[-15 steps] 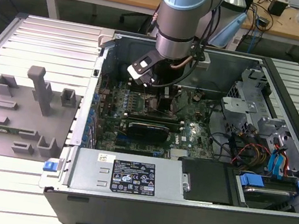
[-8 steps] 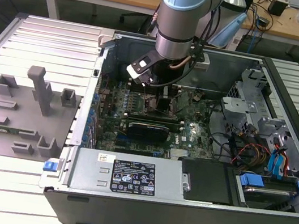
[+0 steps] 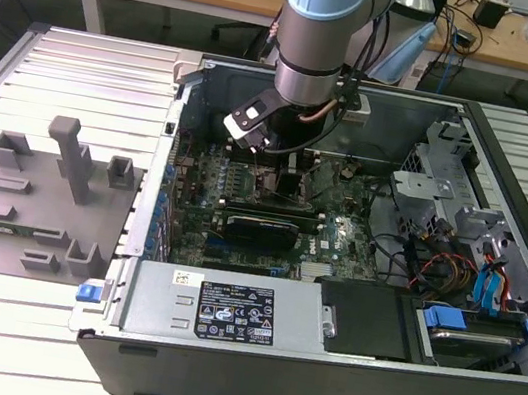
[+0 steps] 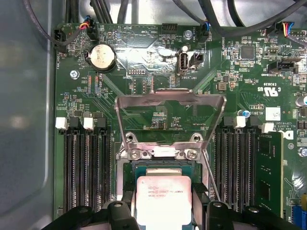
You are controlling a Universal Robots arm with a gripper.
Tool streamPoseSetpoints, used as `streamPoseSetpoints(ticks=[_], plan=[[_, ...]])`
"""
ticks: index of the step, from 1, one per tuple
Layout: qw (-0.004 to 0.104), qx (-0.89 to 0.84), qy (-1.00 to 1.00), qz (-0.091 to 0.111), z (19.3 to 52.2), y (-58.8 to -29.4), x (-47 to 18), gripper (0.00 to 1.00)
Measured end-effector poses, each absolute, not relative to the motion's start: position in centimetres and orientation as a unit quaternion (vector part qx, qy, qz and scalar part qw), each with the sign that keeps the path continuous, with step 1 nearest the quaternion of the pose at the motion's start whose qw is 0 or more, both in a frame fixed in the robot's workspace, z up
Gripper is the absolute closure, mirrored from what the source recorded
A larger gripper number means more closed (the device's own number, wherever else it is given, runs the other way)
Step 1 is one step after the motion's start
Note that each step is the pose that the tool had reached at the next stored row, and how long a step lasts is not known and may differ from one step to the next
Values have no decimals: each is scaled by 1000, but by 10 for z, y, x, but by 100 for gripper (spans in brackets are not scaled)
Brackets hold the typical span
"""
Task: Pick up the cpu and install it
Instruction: 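Place the cpu into insertion slot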
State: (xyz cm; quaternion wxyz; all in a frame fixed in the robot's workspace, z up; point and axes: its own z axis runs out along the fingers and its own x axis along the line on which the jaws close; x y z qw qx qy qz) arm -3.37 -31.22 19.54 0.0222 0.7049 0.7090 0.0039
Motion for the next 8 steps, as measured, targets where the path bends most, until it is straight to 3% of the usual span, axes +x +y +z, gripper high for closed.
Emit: streamPoseSetpoints(ticks=[8], plan=[[22,705,709,4,195,-312,-32,45]])
